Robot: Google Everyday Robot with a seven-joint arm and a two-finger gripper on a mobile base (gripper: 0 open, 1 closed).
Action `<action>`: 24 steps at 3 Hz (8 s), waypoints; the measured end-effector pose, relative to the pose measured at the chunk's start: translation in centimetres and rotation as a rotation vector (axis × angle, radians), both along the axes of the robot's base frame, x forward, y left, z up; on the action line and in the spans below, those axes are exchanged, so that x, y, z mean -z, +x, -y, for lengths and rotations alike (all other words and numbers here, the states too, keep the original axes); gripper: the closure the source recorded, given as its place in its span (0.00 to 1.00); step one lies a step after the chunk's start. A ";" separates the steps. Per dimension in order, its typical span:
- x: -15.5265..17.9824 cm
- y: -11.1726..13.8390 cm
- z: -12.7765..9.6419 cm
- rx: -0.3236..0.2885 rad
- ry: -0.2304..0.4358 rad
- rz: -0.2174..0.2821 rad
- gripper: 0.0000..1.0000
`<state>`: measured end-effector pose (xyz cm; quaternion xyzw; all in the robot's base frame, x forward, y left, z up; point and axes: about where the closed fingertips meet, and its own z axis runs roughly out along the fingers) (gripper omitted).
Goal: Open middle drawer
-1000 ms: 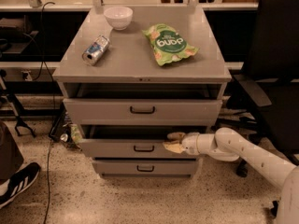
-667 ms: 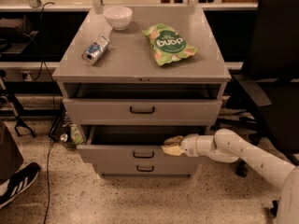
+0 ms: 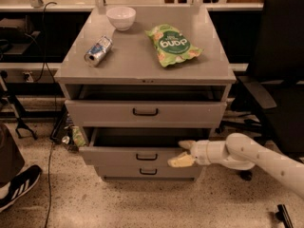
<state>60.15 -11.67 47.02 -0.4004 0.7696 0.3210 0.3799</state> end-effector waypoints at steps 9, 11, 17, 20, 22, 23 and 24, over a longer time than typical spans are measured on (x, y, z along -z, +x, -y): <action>-0.7 -0.7 -2.0 -0.177 -0.365 0.283 0.00; -1.4 -0.3 -1.3 -0.210 -0.534 0.301 0.00; 4.7 2.3 6.4 -0.102 -0.603 0.177 0.00; 5.9 -2.6 6.7 -0.060 -0.555 0.033 0.69; 5.2 -2.6 6.7 -0.059 -0.555 0.033 0.91; 4.6 -4.2 6.7 -0.032 -0.559 0.028 0.67; 4.2 -5.1 6.7 -0.019 -0.563 0.027 0.44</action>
Offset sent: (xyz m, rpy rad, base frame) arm -0.1682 -0.0837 0.0821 -0.2241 0.1659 -0.0720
